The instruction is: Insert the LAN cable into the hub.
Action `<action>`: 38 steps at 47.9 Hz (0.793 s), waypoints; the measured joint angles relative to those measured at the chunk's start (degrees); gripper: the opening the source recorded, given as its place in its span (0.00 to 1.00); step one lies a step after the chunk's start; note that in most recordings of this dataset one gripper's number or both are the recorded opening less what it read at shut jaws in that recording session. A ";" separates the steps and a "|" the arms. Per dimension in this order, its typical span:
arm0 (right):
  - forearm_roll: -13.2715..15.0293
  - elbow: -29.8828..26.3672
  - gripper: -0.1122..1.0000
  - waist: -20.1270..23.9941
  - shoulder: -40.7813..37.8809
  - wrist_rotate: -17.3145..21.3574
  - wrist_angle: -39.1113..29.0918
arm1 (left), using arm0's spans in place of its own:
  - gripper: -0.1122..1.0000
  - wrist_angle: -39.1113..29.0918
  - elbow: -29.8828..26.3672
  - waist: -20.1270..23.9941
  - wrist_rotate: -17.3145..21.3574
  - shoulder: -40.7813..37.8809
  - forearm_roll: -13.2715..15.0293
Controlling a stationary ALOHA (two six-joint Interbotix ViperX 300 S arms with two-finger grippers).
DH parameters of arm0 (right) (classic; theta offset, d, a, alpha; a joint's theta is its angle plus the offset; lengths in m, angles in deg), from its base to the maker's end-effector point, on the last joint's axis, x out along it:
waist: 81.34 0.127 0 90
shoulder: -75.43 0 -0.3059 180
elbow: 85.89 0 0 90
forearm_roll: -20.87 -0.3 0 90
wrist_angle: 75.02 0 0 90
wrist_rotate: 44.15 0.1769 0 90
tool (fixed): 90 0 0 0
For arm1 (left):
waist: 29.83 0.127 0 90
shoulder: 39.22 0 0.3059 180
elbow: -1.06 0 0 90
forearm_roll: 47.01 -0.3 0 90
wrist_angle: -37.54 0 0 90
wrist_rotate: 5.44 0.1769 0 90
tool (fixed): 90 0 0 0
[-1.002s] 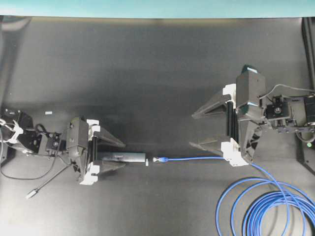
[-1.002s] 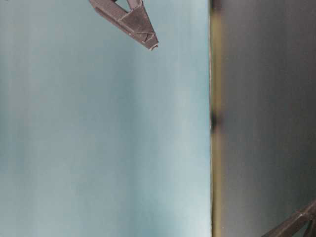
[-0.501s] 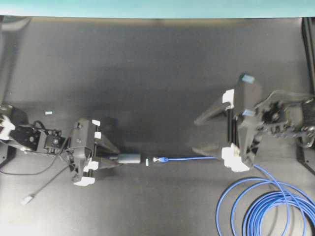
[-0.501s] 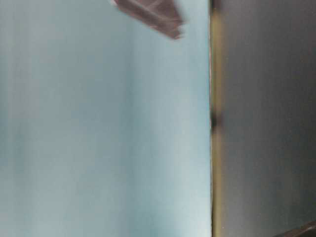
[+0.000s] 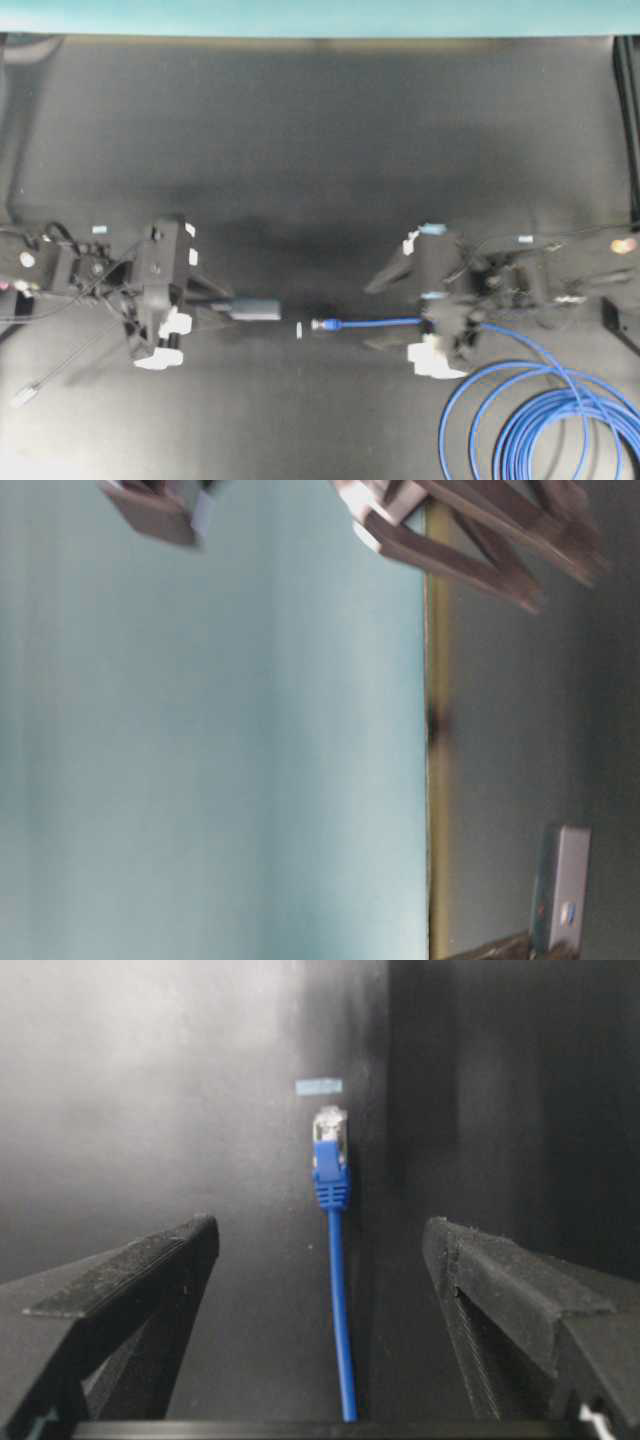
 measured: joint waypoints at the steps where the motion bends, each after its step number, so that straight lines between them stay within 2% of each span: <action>1: 0.00 -0.44 0.82 -0.09 -0.97 -0.09 0.53 | 0.35 -0.53 0.00 0.00 0.00 0.44 0.00; 15: 0.00 -3.25 0.81 -0.44 -7.47 -0.97 2.64 | 0.35 -2.20 0.00 -0.44 -1.23 2.20 0.00; 29: 0.00 -4.75 0.79 -3.25 -10.63 -0.97 3.69 | 0.35 -2.37 0.00 -0.53 -1.32 2.20 0.00; 38: -0.09 -5.98 0.79 -2.46 -12.74 -0.97 4.22 | 0.36 -2.37 0.00 -0.62 -1.32 2.20 0.00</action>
